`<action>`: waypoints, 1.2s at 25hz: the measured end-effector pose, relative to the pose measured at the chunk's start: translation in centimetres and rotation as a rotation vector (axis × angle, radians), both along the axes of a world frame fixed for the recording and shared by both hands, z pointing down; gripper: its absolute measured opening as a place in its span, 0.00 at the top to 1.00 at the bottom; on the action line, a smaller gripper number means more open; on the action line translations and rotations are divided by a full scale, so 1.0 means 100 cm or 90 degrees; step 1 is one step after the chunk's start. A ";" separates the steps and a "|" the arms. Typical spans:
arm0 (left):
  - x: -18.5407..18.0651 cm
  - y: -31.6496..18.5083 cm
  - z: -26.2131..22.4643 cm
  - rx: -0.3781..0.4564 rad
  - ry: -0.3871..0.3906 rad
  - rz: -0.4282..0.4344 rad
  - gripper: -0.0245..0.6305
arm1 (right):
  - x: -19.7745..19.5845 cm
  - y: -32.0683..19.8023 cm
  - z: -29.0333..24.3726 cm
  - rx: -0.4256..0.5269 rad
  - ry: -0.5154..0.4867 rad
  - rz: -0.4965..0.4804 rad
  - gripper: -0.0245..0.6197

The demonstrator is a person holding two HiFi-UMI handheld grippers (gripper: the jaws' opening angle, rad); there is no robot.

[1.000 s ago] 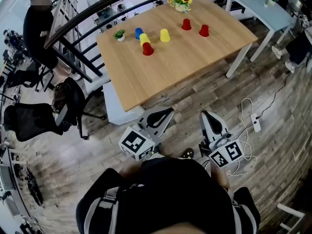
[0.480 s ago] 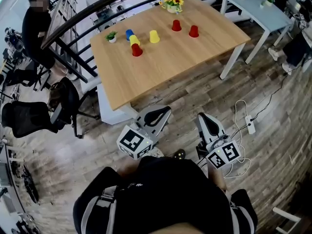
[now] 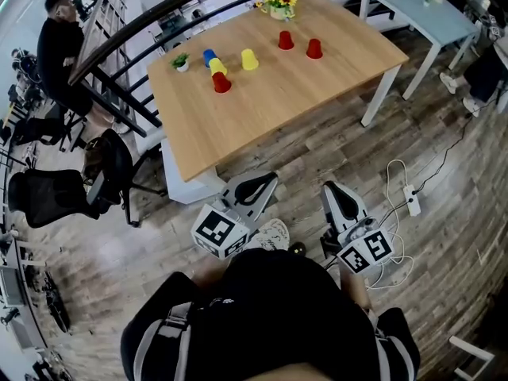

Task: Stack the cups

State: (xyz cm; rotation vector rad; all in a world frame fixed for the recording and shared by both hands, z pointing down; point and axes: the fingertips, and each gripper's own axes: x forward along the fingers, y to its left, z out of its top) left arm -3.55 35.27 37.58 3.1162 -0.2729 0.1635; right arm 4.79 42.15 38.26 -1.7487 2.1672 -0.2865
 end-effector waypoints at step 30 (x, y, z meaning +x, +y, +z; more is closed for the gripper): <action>0.035 -0.270 0.010 0.010 -0.007 -0.105 0.94 | 0.052 -0.271 -0.016 -0.055 0.073 -0.092 0.90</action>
